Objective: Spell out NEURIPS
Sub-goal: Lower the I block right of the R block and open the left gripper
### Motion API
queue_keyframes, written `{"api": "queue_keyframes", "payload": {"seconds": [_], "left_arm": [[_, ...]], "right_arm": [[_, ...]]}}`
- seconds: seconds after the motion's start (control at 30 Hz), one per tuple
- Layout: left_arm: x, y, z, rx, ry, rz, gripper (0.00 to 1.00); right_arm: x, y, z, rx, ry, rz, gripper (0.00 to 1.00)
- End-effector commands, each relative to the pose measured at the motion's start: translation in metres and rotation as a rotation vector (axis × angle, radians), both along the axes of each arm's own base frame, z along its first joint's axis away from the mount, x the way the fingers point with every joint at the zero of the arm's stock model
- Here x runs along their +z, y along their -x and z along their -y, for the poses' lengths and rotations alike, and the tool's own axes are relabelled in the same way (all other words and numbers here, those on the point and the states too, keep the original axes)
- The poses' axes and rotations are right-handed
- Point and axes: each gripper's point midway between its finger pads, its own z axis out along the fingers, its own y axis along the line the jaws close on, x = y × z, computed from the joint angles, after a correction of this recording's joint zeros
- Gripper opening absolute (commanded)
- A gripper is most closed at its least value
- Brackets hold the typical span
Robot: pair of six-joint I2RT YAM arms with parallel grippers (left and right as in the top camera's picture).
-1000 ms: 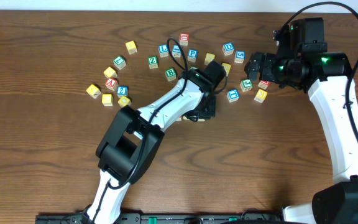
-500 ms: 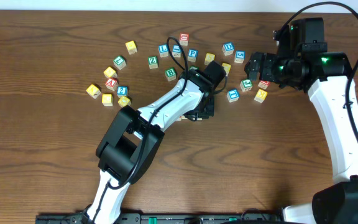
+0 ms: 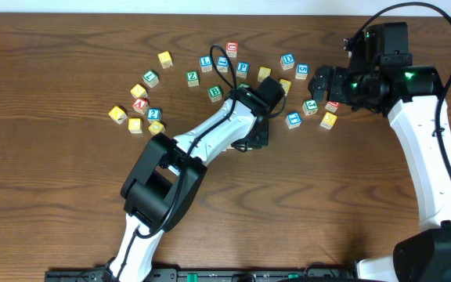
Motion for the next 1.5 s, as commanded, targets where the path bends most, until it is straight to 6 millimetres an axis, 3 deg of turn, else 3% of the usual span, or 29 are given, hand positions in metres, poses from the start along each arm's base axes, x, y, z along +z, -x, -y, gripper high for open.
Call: {"api": "queue_keyframes", "payload": {"seconds": [0.0, 0.3, 0.33, 0.47, 0.77, 1.03, 1.17, 1.47], "left_arm": [[-0.005, 0.000, -0.006, 0.004, -0.033, 0.004, 0.33], [-0.005, -0.002, -0.005, 0.004, -0.027, 0.010, 0.34], [-0.005, -0.002, -0.005, 0.004, -0.027, 0.010, 0.41], [-0.005, -0.002, -0.005, 0.004, -0.028, 0.010, 0.45], [-0.003, -0.005, -0.003, -0.009, -0.019, 0.024, 0.44], [0.011, -0.011, -0.002, -0.032, -0.005, 0.049, 0.32], [0.020, -0.013, -0.005, -0.029, -0.012, 0.072, 0.32], [0.020, -0.009, -0.008, -0.020, -0.025, 0.057, 0.34]], "right_arm": [[0.006, -0.003, -0.002, -0.003, -0.004, 0.015, 0.99], [0.006, -0.003, -0.002, -0.003, -0.004, 0.015, 0.99], [0.006, -0.003, -0.002, -0.003, -0.004, 0.015, 0.99], [0.006, -0.003, -0.002, -0.003, -0.004, 0.015, 0.99], [0.006, -0.003, -0.002, -0.003, -0.004, 0.015, 0.99], [0.006, -0.003, -0.002, -0.003, -0.004, 0.015, 0.99], [0.006, -0.003, -0.002, -0.003, -0.004, 0.015, 0.99], [0.006, -0.003, -0.002, -0.003, -0.004, 0.015, 0.99]]}}
